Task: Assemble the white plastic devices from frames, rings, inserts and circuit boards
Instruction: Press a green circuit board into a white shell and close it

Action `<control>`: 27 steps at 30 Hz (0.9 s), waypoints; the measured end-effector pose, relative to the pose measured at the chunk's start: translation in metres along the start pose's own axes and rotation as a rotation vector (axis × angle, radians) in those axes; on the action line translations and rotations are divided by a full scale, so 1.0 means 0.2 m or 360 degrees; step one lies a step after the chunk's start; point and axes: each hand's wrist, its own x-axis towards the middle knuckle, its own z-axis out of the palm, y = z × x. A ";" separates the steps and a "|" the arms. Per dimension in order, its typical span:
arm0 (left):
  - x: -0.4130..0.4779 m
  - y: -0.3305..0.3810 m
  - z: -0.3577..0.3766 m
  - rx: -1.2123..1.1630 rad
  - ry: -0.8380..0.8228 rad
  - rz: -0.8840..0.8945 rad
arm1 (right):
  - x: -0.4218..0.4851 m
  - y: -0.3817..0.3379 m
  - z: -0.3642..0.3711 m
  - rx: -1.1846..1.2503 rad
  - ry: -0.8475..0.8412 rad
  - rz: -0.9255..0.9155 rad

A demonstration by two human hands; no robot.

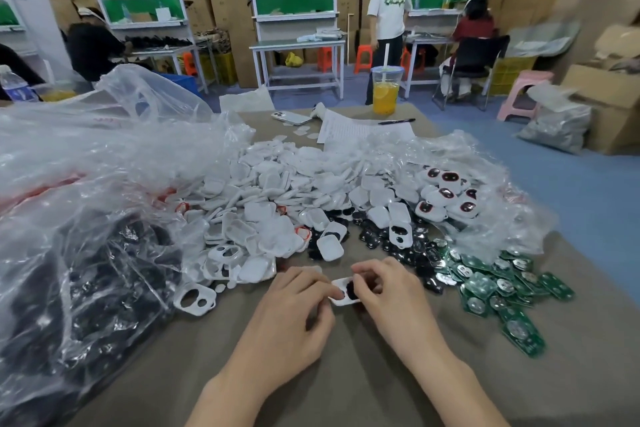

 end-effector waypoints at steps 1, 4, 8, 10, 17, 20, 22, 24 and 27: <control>-0.01 0.00 0.00 0.0011 -0.0012 0.0026 | 0.00 0.00 0.00 0.0005 0.0000 -0.0006; -0.01 -0.01 -0.01 0.0062 -0.0054 0.0065 | 0.00 0.00 0.00 0.0013 -0.0022 -0.0019; -0.01 0.00 -0.01 0.0150 -0.0106 0.0074 | 0.01 -0.01 -0.01 0.0009 -0.0077 0.0000; -0.01 0.00 -0.01 0.0192 -0.0117 0.0084 | 0.01 -0.01 -0.01 0.0043 -0.0095 0.0015; 0.01 0.00 -0.03 0.0414 -0.0255 0.0218 | 0.02 0.00 -0.02 0.0134 -0.0136 -0.0012; 0.02 -0.02 -0.05 0.0462 -0.0379 0.0261 | 0.03 0.01 -0.02 0.0139 -0.0153 -0.0034; 0.02 -0.05 -0.08 0.0449 -0.0477 0.0288 | 0.03 0.01 -0.03 0.0159 -0.0164 -0.0045; 0.02 -0.07 -0.10 0.0409 -0.0562 0.0289 | 0.03 0.01 -0.03 0.0164 -0.0168 -0.0045; 0.02 -0.07 -0.12 0.0397 -0.0612 0.0299 | 0.03 0.01 -0.03 0.0172 -0.0173 -0.0031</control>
